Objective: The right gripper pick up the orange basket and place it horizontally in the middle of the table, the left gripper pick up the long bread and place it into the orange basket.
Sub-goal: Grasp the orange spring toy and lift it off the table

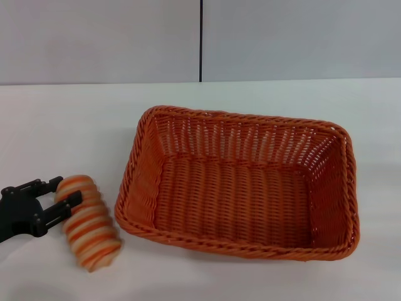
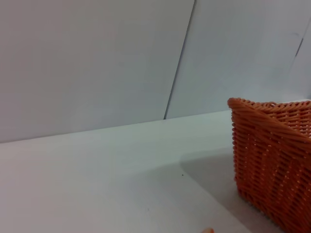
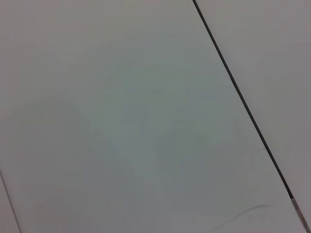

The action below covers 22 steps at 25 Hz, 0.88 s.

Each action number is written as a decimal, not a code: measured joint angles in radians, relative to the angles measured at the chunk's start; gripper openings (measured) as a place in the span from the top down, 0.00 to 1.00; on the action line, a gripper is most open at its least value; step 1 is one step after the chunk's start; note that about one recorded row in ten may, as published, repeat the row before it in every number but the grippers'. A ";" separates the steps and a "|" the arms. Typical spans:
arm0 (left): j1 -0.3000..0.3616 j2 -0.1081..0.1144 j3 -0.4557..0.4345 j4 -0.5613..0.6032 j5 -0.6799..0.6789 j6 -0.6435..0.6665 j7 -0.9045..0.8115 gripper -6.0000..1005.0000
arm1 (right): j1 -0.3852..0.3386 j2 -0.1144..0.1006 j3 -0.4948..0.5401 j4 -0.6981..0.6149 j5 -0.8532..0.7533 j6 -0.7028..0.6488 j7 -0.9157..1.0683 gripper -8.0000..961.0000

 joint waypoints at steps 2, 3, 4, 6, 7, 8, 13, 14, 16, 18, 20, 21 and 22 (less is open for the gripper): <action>0.000 0.000 0.000 0.000 0.000 0.001 0.001 0.45 | 0.001 0.000 0.000 -0.002 0.000 -0.001 0.000 0.49; 0.000 0.000 0.000 0.000 0.000 0.002 0.001 0.46 | 0.002 0.000 0.000 -0.003 0.000 -0.003 0.000 0.49; 0.000 0.000 0.000 0.000 0.000 0.002 0.001 0.47 | 0.004 0.000 0.000 -0.004 0.000 -0.004 0.000 0.49; 0.000 0.000 0.000 0.000 0.000 0.002 0.001 0.48 | 0.004 0.000 0.001 -0.004 0.000 -0.005 -0.001 0.49; 0.000 0.000 0.000 0.000 0.000 0.003 0.001 0.48 | 0.005 0.000 0.001 -0.004 0.000 -0.005 -0.001 0.49; 0.000 0.000 0.000 0.000 0.000 0.002 0.001 0.49 | 0.005 0.000 0.001 -0.004 0.000 -0.005 -0.001 0.49; 0.000 0.000 0.000 0.000 0.000 0.003 0.001 0.53 | 0.005 0.000 0.003 -0.004 0.001 -0.007 -0.002 0.49; 0.000 0.000 0.000 0.000 0.000 0.003 0.001 0.54 | 0.005 0.000 0.004 -0.005 0.001 -0.007 -0.002 0.49; 0.000 0.000 0.000 0.000 0.000 0.003 0.001 0.56 | 0.005 0.000 0.004 -0.005 0.001 -0.007 -0.002 0.49; 0.000 0.000 0.000 0.000 0.000 0.003 0.001 0.58 | 0.005 0.000 0.004 -0.006 0.002 -0.007 -0.002 0.49; 0.000 0.000 0.000 0.002 0.000 0.003 -0.002 0.60 | 0.005 0.000 0.004 -0.006 0.003 -0.007 -0.003 0.49; -0.001 0.000 0.000 0.003 0.000 0.003 -0.003 0.60 | 0.005 0.000 0.004 -0.006 0.003 -0.007 -0.003 0.49; -0.001 0.000 0.000 0.003 0.000 0.003 -0.004 0.61 | 0.005 0.000 0.003 -0.006 0.004 -0.007 -0.003 0.49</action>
